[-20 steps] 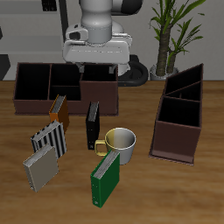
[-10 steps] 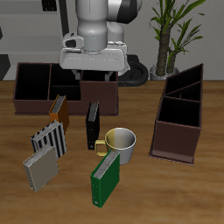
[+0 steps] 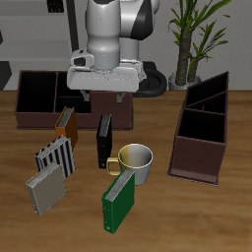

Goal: Place the black book into the left desk caddy's left compartment

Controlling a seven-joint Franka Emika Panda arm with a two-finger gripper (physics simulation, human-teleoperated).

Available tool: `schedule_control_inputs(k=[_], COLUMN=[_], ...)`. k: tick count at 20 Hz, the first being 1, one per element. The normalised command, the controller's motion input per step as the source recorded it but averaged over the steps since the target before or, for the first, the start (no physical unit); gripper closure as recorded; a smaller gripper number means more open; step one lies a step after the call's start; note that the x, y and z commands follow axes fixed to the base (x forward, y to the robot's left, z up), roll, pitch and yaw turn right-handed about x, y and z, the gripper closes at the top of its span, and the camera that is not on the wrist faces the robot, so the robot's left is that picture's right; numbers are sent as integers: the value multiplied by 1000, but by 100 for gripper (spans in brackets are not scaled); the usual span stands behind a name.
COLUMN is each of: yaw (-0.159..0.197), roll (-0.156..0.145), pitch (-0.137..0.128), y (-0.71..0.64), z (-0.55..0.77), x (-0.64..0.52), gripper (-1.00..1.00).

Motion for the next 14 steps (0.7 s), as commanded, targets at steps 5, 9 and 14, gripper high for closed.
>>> schedule_control_inputs(k=[5,9,14], yaw=[8,-24,6], roll=[17,-11,-13], pitch=[1,-5,-13], y=[13,-68,-114], z=[-306,-242,-204], x=[23,41,80], gripper=[-100,-100,-100])
